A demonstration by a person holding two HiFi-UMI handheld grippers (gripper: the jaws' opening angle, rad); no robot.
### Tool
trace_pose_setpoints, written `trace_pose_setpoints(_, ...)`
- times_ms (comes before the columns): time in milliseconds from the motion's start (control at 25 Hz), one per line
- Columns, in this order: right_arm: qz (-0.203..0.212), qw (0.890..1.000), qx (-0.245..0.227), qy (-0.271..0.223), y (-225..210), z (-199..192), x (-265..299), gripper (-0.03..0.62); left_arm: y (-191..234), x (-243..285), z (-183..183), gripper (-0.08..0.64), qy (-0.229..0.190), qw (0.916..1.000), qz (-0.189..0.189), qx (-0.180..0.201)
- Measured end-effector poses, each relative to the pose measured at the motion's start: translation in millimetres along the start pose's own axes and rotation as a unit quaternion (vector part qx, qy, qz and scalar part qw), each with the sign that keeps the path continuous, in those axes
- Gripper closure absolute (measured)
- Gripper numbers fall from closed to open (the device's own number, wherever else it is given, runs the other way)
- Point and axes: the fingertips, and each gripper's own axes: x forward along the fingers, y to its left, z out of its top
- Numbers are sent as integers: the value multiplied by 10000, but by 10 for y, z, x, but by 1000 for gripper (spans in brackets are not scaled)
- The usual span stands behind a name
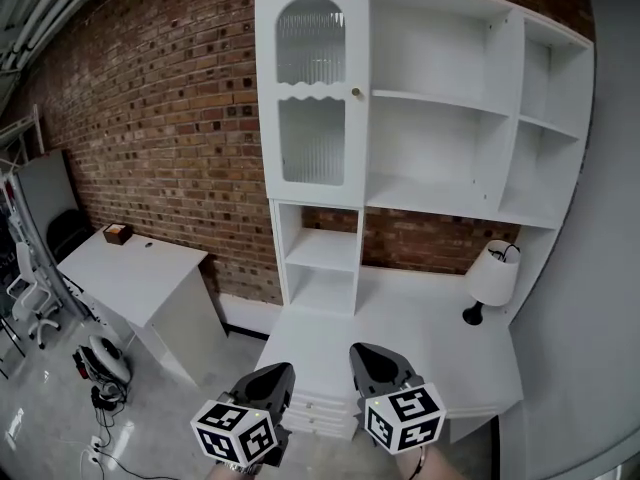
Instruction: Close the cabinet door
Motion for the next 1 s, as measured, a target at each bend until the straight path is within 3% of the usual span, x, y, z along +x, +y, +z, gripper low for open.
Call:
trace_pose_setpoints(400,243,9997,23,-11,-33,-174,-446,566,-452,-77,-227,552,61,9999,113,55)
trace_pose_setpoints(1000,370,9993,5,-110,102,-157,-736,566,-741,-268,-214,552,-61,9998,122,149)
